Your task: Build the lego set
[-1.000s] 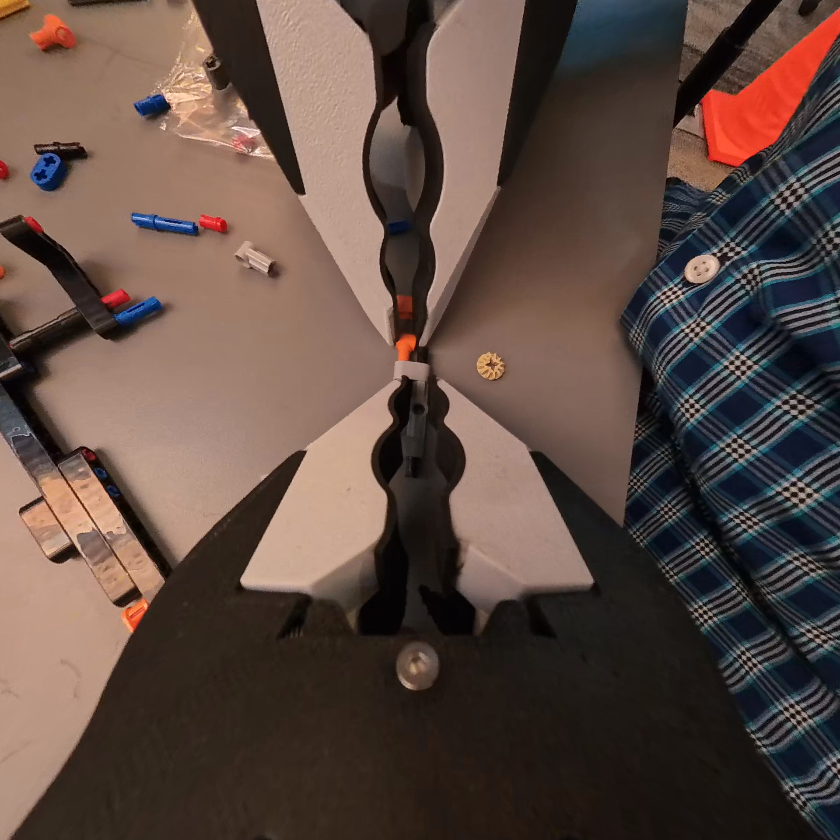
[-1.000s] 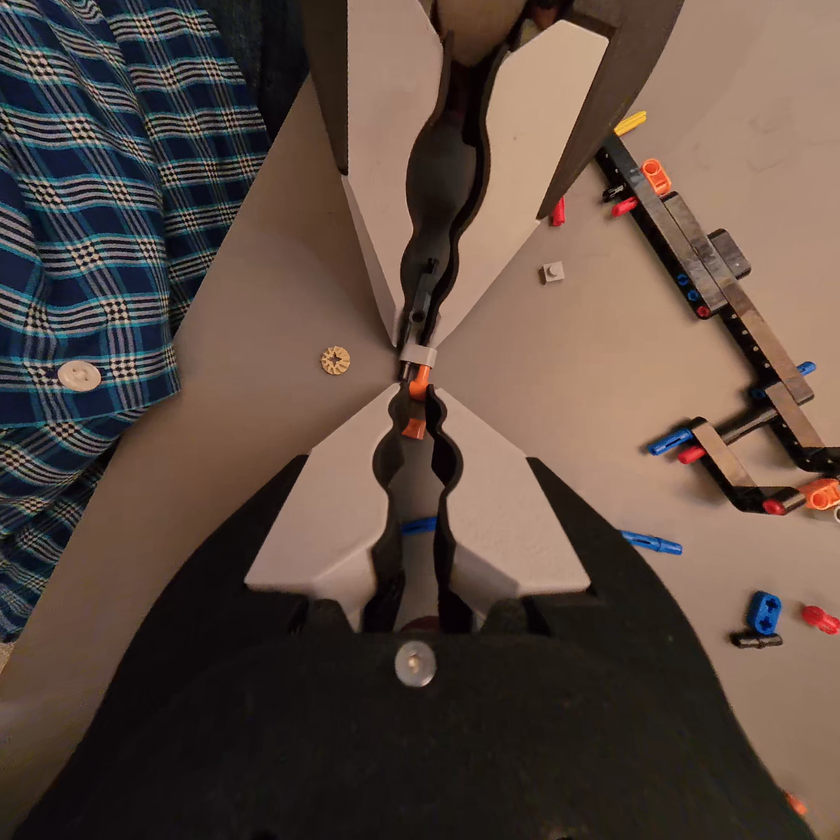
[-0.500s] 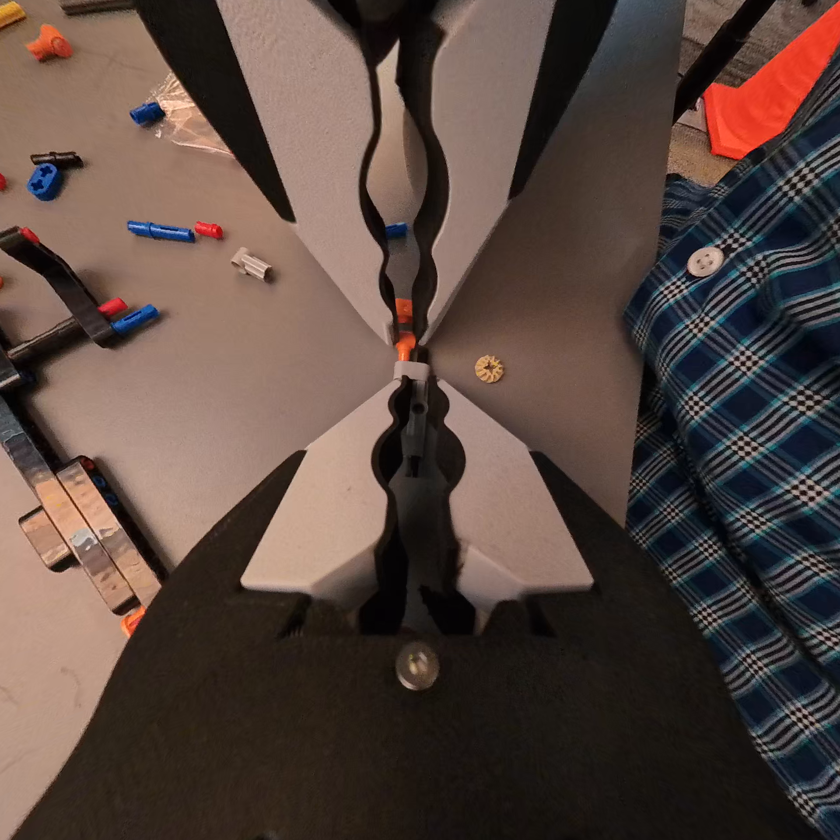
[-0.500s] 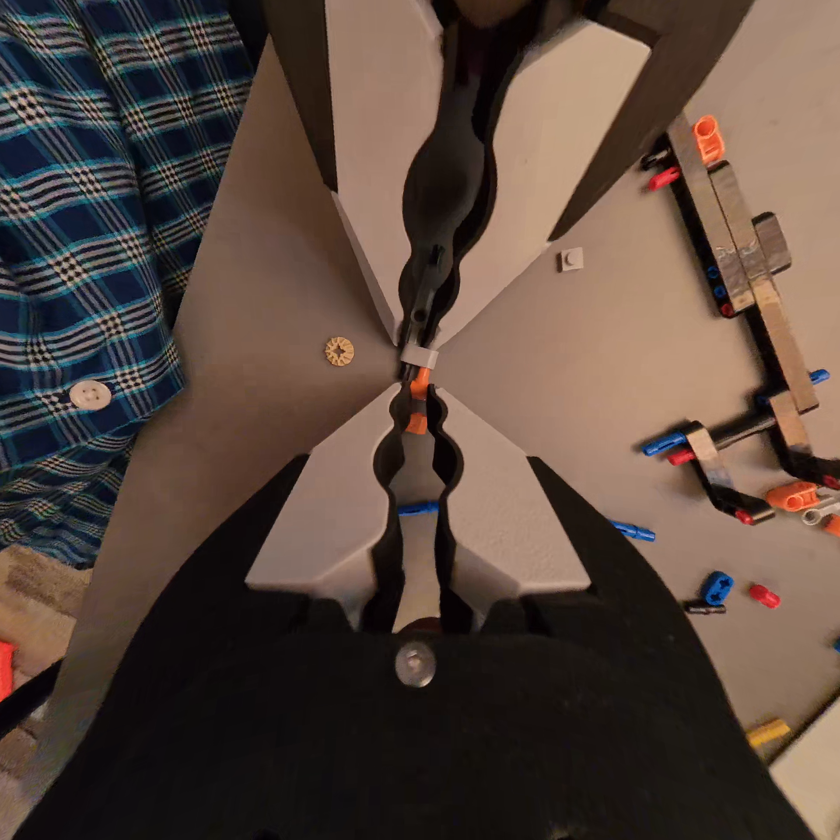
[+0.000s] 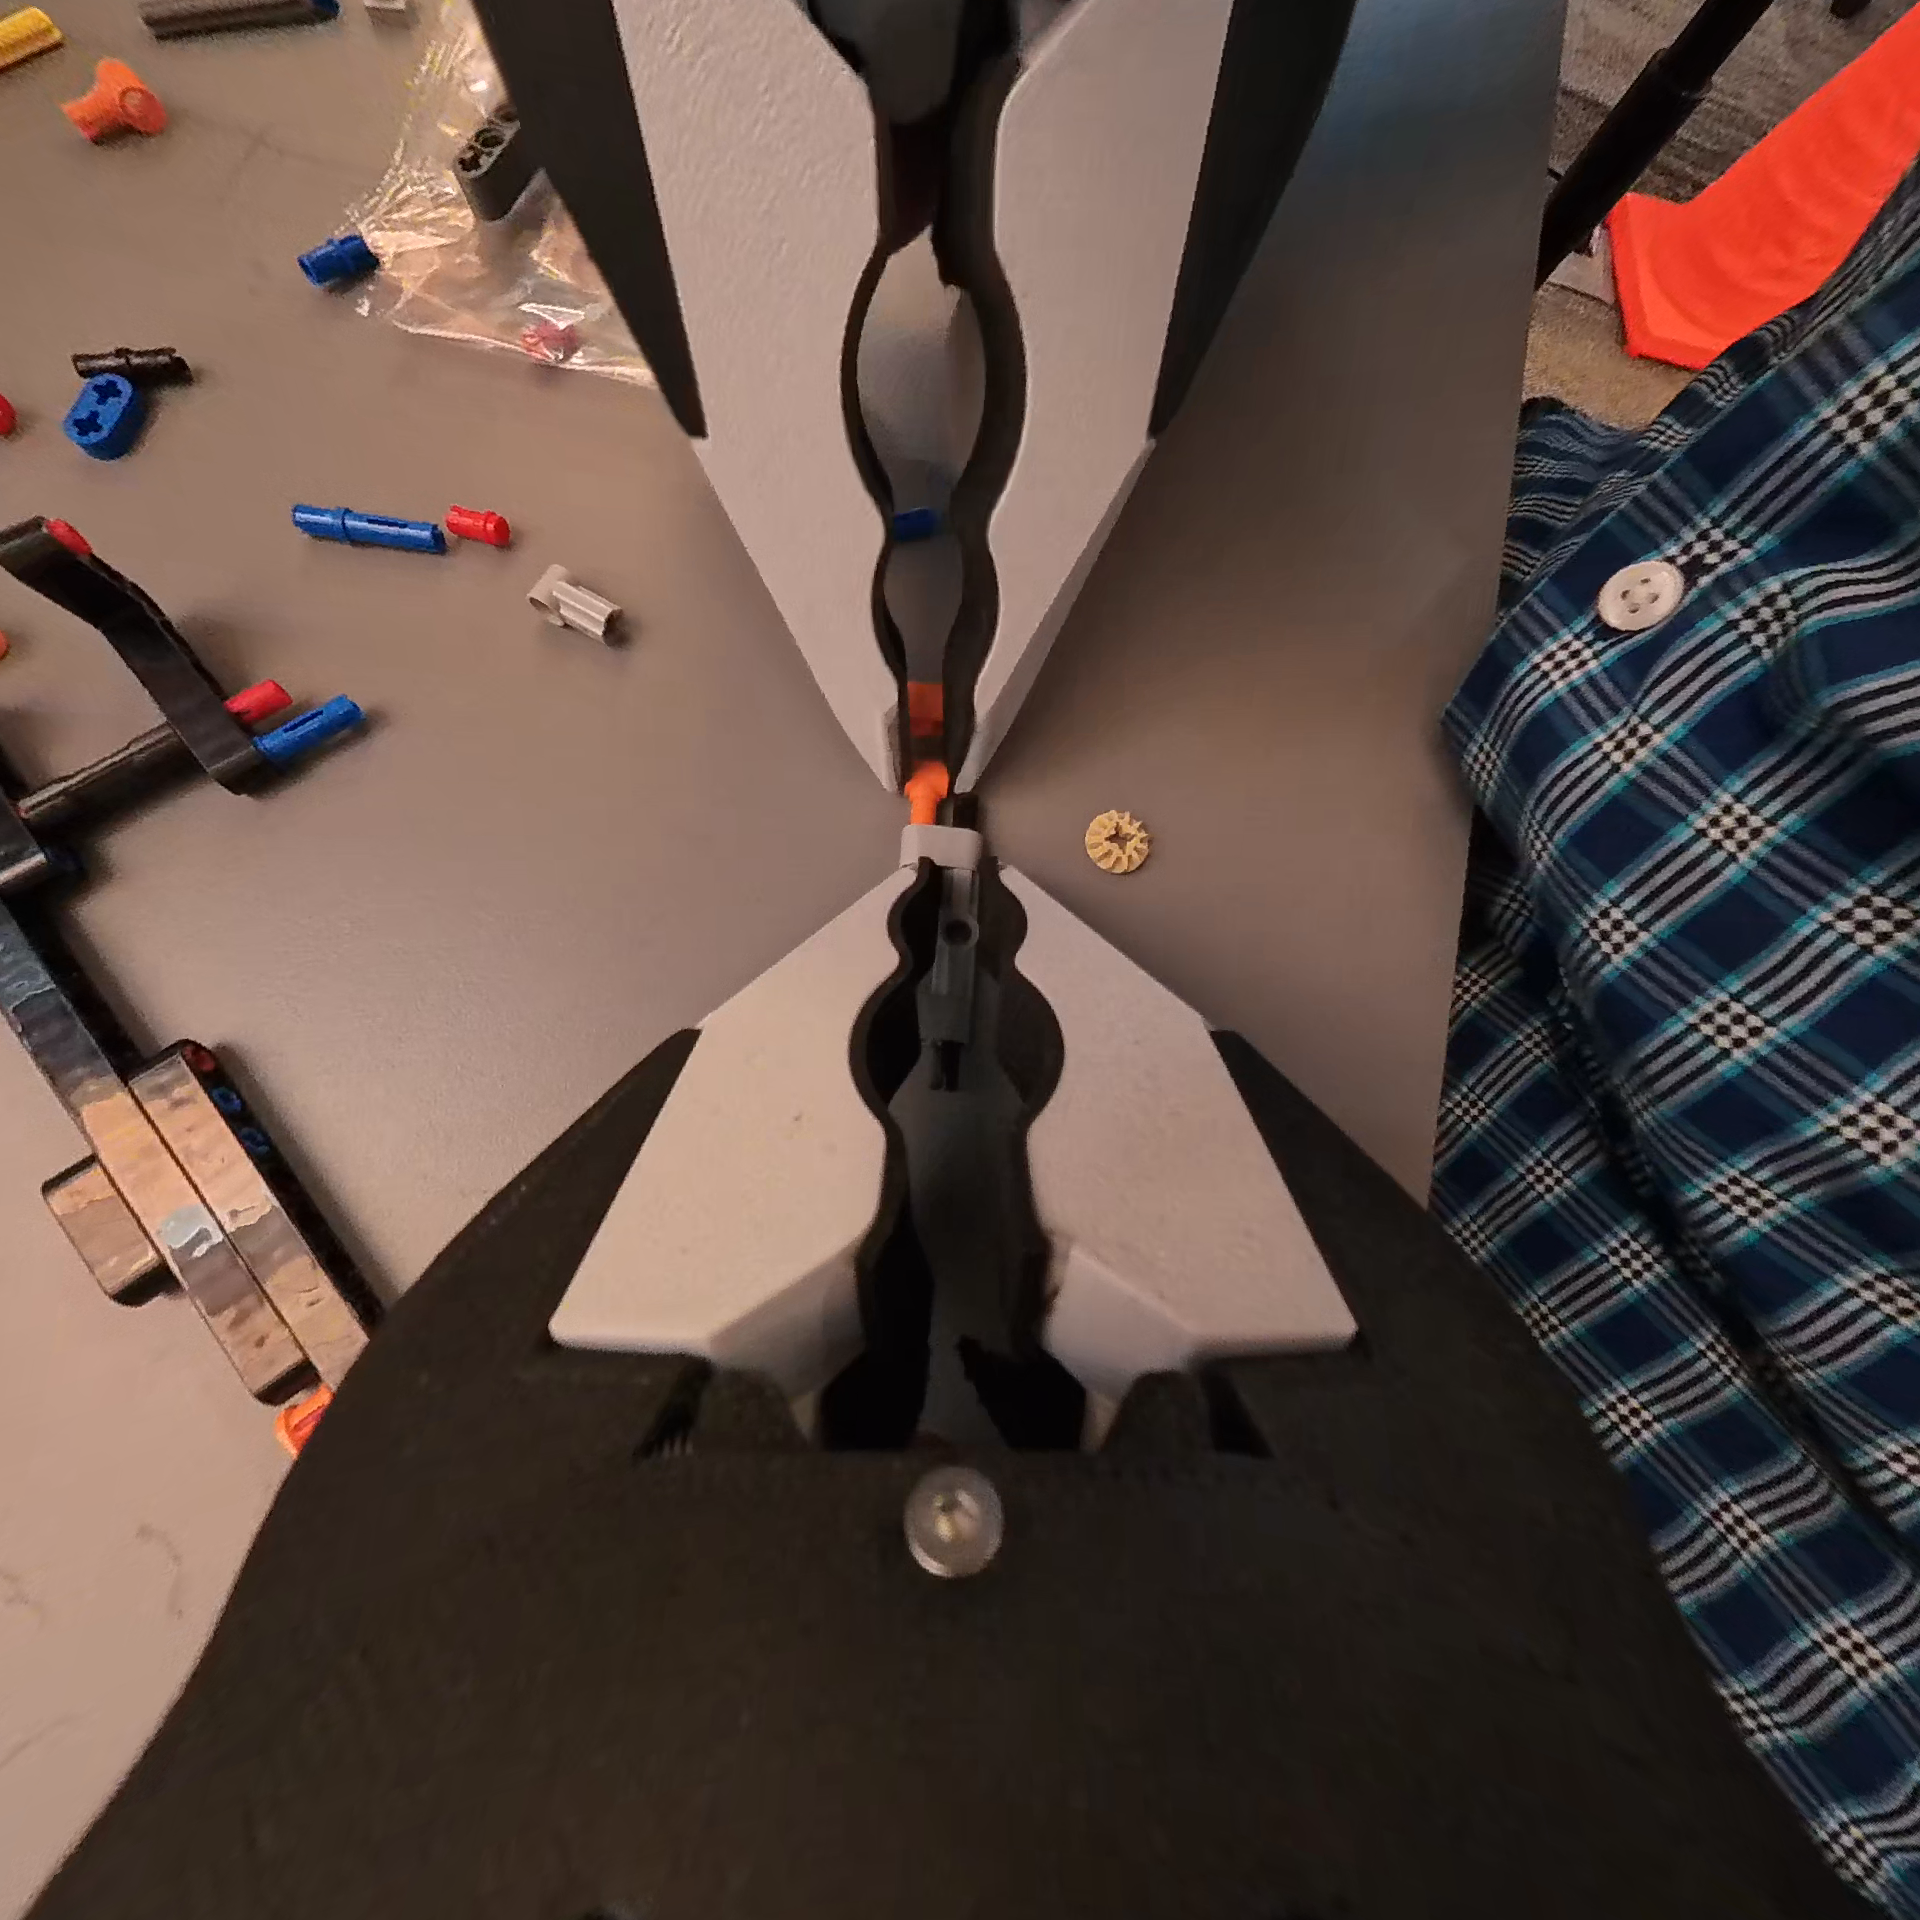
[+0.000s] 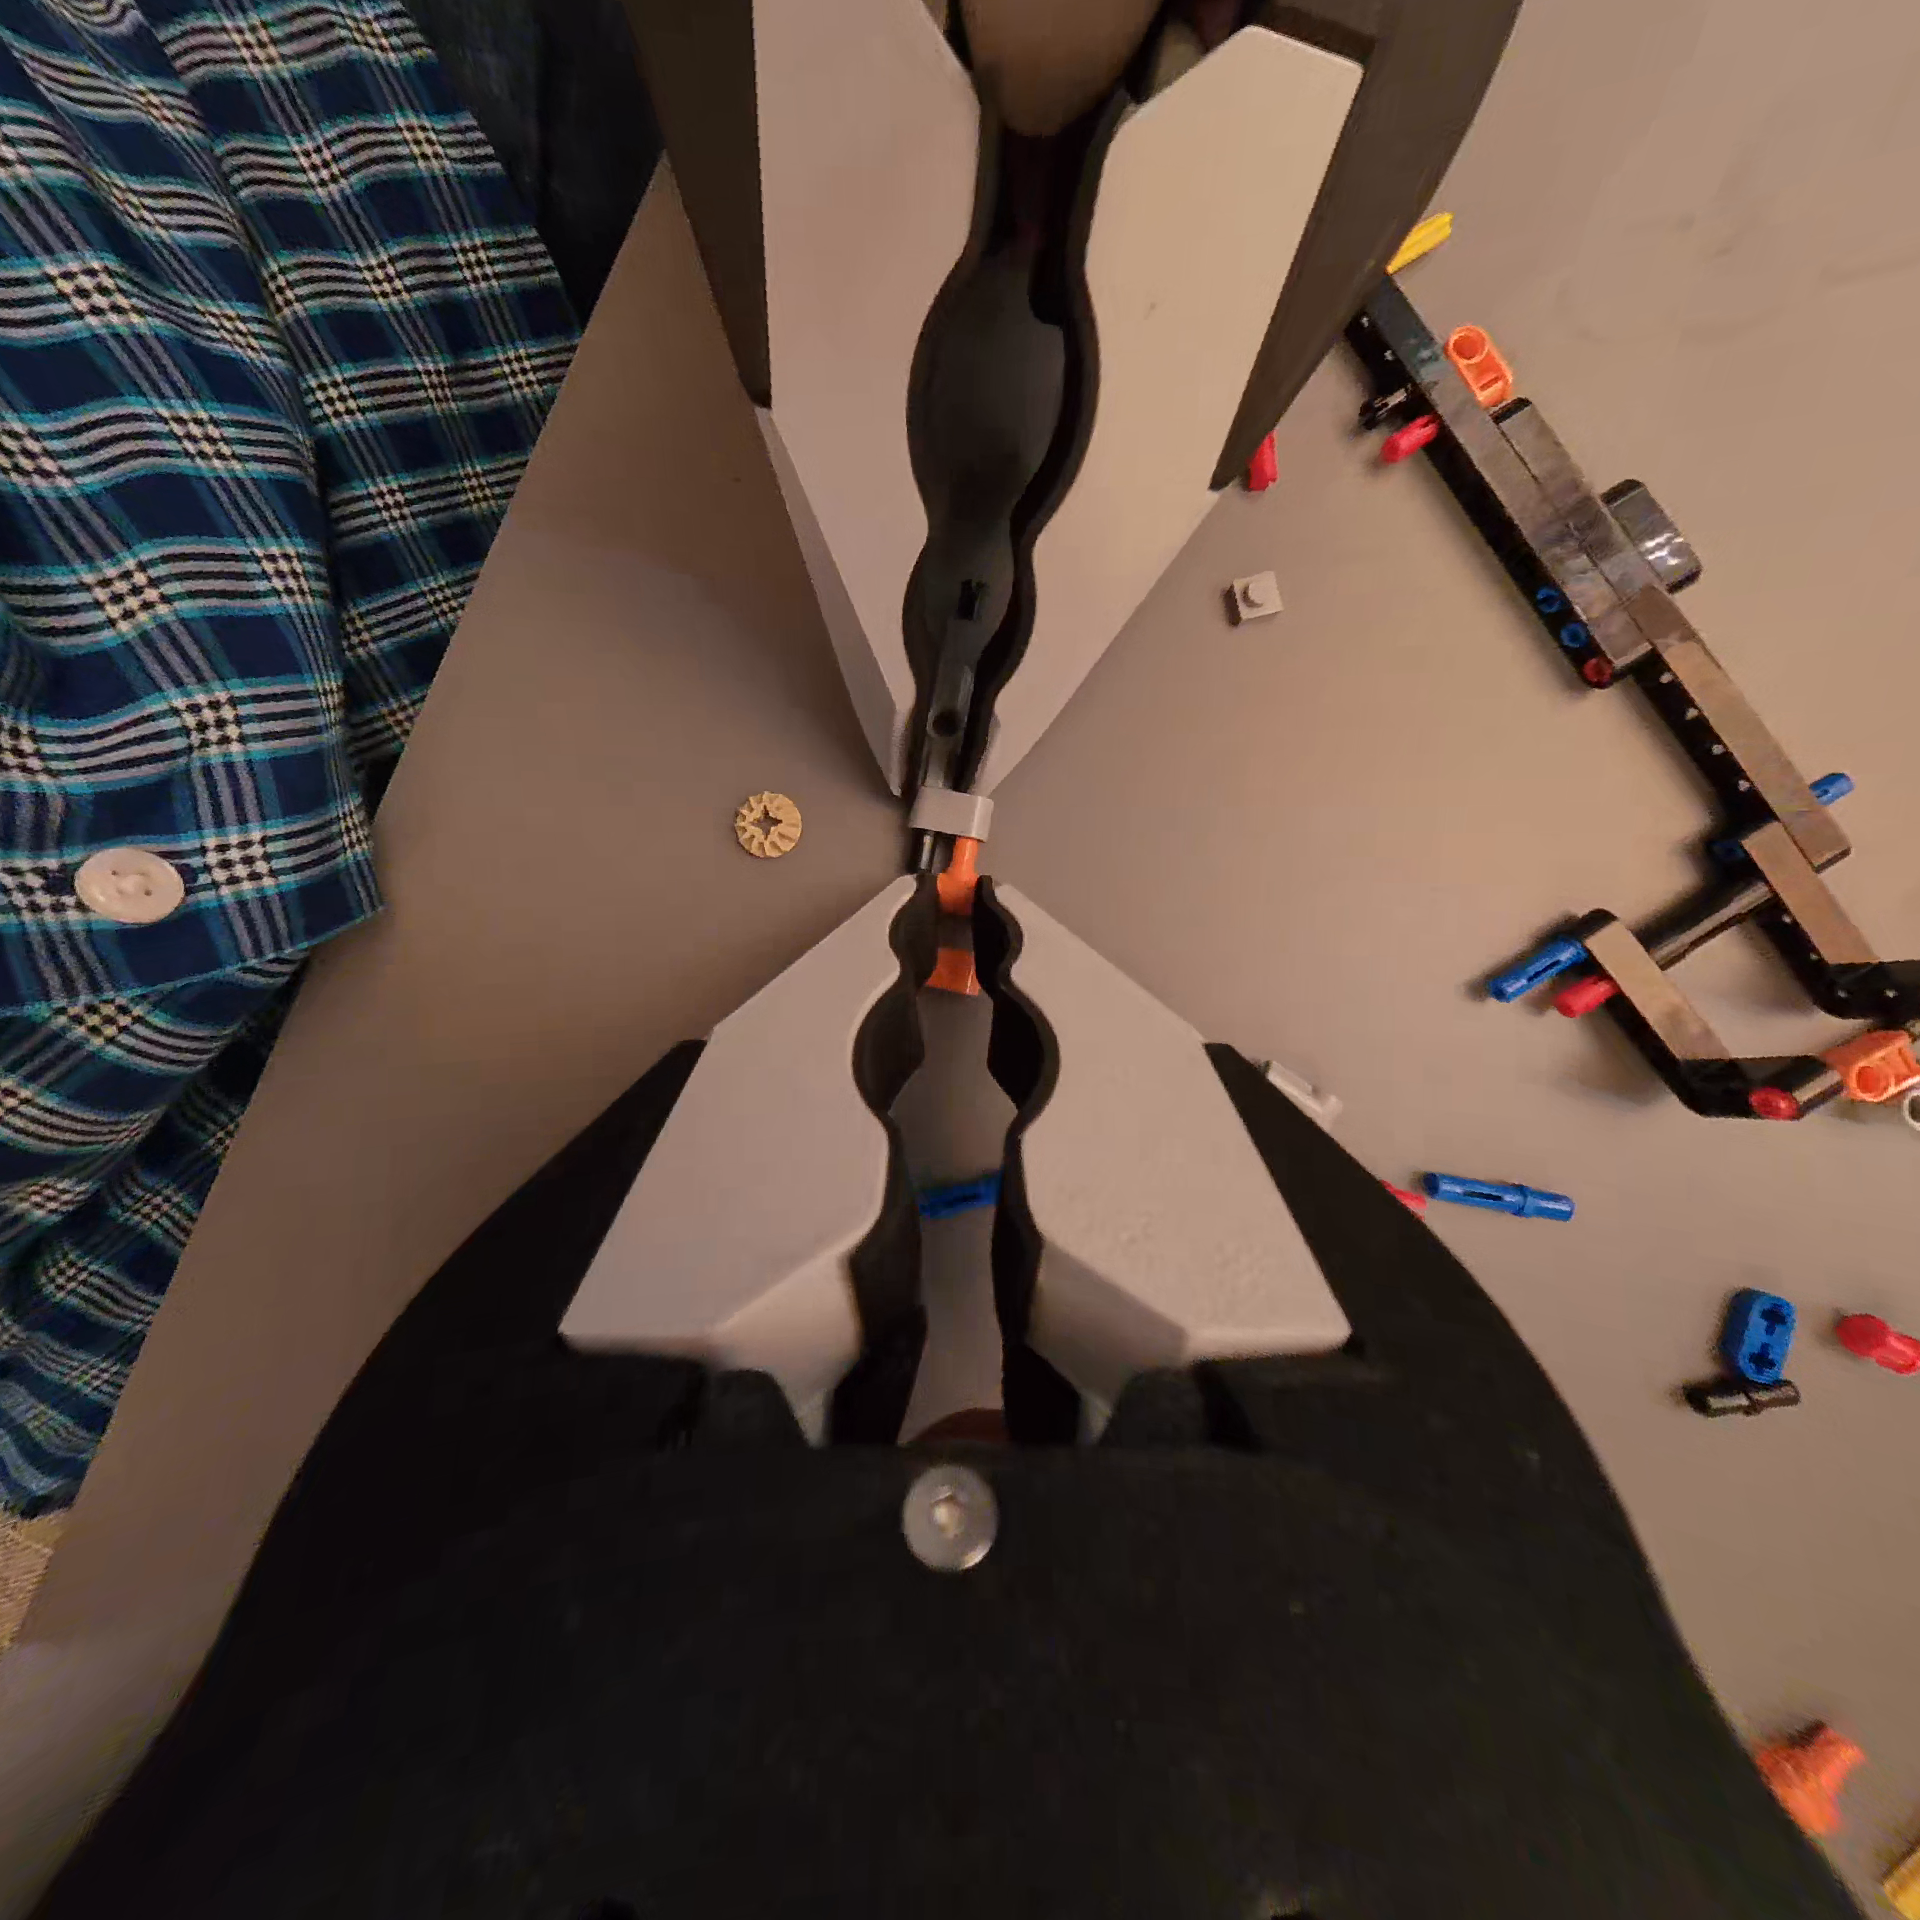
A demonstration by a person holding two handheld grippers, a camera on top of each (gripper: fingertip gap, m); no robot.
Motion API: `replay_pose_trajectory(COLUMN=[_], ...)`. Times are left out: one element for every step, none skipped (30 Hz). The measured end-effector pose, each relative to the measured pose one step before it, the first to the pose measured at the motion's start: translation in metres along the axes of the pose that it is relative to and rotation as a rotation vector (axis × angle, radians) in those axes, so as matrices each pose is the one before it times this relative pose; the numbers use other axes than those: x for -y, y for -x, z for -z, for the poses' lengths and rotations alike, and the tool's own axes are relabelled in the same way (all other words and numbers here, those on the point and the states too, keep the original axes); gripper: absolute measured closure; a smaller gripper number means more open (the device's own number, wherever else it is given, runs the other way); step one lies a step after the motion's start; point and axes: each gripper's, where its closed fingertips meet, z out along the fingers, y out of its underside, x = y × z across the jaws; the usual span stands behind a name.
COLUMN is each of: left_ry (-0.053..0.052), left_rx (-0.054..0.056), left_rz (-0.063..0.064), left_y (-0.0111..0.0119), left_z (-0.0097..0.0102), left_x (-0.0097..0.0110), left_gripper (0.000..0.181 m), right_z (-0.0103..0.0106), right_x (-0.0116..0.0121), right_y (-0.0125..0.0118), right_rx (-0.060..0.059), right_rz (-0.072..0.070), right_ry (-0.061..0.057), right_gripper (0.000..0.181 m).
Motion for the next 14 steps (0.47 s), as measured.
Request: replay_pose_trajectory(left_ry=[-0.0002, -0.0002, 0.0003, 0.0000, 0.0002, 0.0002, -0.0003, 0.0000, 0.0000, 0.0001, 0.0001, -0.0002, 0.0001, 0.0000], left_rx=[-0.0012, -0.0001, -0.0003, -0.0023, -0.0008, 0.0000, -0.0014, -0.0011, -0.0011, -0.0010, -0.0013, -0.0012, -0.0007, -0.0005], left_rz=[0.0017, 0.0006, 0.0002, 0.0023, 0.0006, 0.0001, 0.0014, 0.0003, 0.0000, -0.0003, -0.0001, 0.0005, -0.0004, -0.0003], left_y=[-0.00001, -0.00001, 0.00002, -0.00006, 0.00004, -0.00001, -0.00001, -0.00004, -0.00011, -0.00020, -0.00005, -0.00008, -0.00011, -0.00005], left_z=[0.00000, 0.00005, -0.00001, 0.00006, 0.00013, 0.00002, 0.00000, 0.00005, 0.00007, 0.00003, 0.00005, 0.00003, 0.00010, 0.00000], left_x=[-0.00007, -0.00002, 0.00001, -0.00011, -0.00010, -0.00003, -0.00005, -0.00002, -0.00005, -0.00006, -0.00002, 0.00001, -0.00012, 0.00000], left_gripper=[0.176, 0.176, 0.176, 0.176, 0.176, 0.176, 0.176, 0.176, 0.176, 0.176, 0.176, 0.176, 0.176, 0.176], right_z=[-0.00003, -0.00005, 0.00003, -0.00012, 0.00002, -0.00006, -0.00006, -0.00010, -0.00008, -0.00001, -0.00007, -0.00005, -0.00004, -0.00008], right_x=[-0.00001, 0.00016, 0.00008, 0.00014, 0.00012, -0.00002, 0.00005, 0.00023, 0.00018, 0.00013, 0.00016, 0.00009, 0.00017, 0.00019], right_y=[-0.00001, -0.00010, 0.00004, 0.00004, 0.00009, 0.00001, 0.00005, -0.00001, 0.00003, 0.00001, 0.00010, 0.00003, 0.00009, 0.00009], right_rx=[-0.0057, 0.0001, -0.0001, -0.0029, -0.0008, -0.0014, 0.0010, 0.0127, 0.0156, 0.0107, 0.0091, 0.0112, 0.0105, 0.0115], right_rz=[0.0011, -0.0042, -0.0021, 0.0009, -0.0007, 0.0048, 0.0109, 0.0064, 0.0047, 0.0079, 0.0089, 0.0015, 0.0009, -0.0005], right_ry=[-0.0001, -0.0053, -0.0063, -0.0037, -0.0030, 0.0016, 0.0034, -0.0007, -0.0028, -0.0046, -0.0072, -0.0048, -0.0030, -0.0046], right_gripper=[0.178, 0.178, 0.178, 0.178, 0.178, 0.178, 0.178, 0.178, 0.178, 0.178, 0.178, 0.178, 0.178, 0.178])
